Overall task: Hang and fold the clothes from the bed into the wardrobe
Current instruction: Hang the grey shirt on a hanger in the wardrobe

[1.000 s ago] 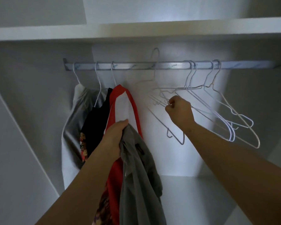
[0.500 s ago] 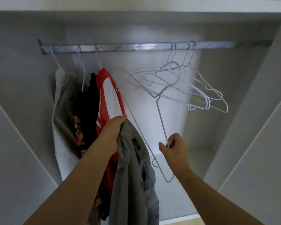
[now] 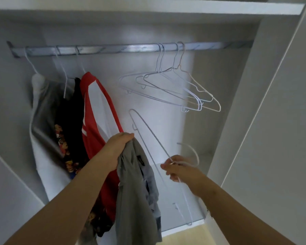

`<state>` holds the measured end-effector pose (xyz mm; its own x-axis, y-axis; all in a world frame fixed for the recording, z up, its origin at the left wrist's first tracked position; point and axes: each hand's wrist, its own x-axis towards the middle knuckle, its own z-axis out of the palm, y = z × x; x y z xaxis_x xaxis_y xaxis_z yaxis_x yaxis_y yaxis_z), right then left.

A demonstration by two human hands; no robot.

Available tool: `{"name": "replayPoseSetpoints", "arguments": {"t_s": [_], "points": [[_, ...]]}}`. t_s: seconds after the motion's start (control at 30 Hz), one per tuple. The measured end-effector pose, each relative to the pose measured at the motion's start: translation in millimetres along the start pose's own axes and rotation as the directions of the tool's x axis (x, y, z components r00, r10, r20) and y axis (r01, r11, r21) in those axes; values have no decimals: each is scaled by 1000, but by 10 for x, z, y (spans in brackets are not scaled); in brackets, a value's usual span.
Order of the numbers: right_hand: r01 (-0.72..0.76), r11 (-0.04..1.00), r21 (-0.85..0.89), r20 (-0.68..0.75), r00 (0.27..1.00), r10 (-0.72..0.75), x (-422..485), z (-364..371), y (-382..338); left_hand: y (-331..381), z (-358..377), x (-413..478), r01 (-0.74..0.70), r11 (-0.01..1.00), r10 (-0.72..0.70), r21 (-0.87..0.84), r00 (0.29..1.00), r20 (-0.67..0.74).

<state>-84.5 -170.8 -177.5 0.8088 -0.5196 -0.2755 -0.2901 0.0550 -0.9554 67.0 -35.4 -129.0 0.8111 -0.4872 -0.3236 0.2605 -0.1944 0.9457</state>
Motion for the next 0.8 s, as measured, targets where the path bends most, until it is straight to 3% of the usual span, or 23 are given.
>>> {"name": "replayPoseSetpoints", "arguments": {"t_s": [0.03, 0.1, 0.17, 0.23, 0.33, 0.43, 0.53, 0.67, 0.8], "points": [[-9, 1000, 3, 14, 1000, 9, -22, 4, -19, 1, 3, -14, -12, 998, 11, 65, 1000, 18], [1, 1000, -8, -90, 996, -2, -40, -3, -36, 29, -15, -32, -39, 988, 36, 151, 999, 25], [57, 998, -37, -247, 967, -65, -26, -72, -30, 61, -66, -8, -64, 980, 71, 189, 997, -31], [114, 992, -49, -308, 943, -124, -14, -153, -42, 76, -138, 31, -89, 972, 115, 217, 987, -111], [163, 986, 33, -281, 948, -147, 0, -234, -100, 73, -245, 77, -90, 977, 128, 193, 972, -196], [166, 970, 180, -211, 969, -127, 31, -279, -157, 116, -381, 62, -14, 1000, 10, -15, 972, -236], [151, 987, 60, -154, 978, -140, 39, -327, -157, 193, -535, -20, 67, 994, -85, -88, 971, -221], [149, 975, -163, -119, 978, -169, 7, -348, -138, 265, -630, -98, 29, 989, -6, 148, 988, -153], [159, 953, -256, -78, 980, -185, -25, -253, -183, 299, -500, -203, -79, 855, 122, 513, 991, -51]]}}
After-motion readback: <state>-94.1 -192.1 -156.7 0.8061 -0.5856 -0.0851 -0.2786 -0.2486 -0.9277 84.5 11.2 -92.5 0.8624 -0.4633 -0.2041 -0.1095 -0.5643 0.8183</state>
